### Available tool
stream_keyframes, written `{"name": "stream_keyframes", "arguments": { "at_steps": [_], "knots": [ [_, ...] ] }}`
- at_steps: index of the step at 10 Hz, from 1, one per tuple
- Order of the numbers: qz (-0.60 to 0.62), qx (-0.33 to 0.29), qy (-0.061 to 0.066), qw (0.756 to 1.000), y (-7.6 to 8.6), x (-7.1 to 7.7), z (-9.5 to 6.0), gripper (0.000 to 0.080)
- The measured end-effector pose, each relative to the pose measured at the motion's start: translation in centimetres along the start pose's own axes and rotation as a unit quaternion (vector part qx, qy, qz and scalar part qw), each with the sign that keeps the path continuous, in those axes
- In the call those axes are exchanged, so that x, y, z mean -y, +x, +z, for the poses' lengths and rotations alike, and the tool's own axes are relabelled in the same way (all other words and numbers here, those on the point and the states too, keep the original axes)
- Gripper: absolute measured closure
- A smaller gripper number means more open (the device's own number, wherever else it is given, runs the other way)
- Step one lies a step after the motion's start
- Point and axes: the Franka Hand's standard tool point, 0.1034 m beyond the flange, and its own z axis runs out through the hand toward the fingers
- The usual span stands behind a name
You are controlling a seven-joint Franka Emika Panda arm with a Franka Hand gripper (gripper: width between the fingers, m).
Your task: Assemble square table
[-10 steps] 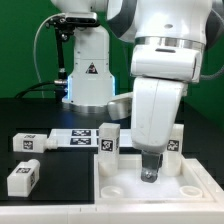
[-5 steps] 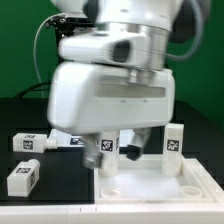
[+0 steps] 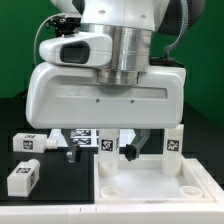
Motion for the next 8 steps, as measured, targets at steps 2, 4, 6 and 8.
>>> {"name": "stream_keyframes", "arguments": {
  "at_steps": [2,4,6,8],
  "knots": [
    [0.093,0.004,0.014,0.996,-1.7,-4.1,0.8,0.015],
    [0.222,0.05,0.049,0.973,-4.5,-5.8,2.1,0.015],
    [0.245,0.047,0.047,0.967,-4.0,-5.9,2.1,0.015],
    [0.242,0.066,0.052,0.967,-4.6,-6.1,2.4,0.015]
  ]
}}
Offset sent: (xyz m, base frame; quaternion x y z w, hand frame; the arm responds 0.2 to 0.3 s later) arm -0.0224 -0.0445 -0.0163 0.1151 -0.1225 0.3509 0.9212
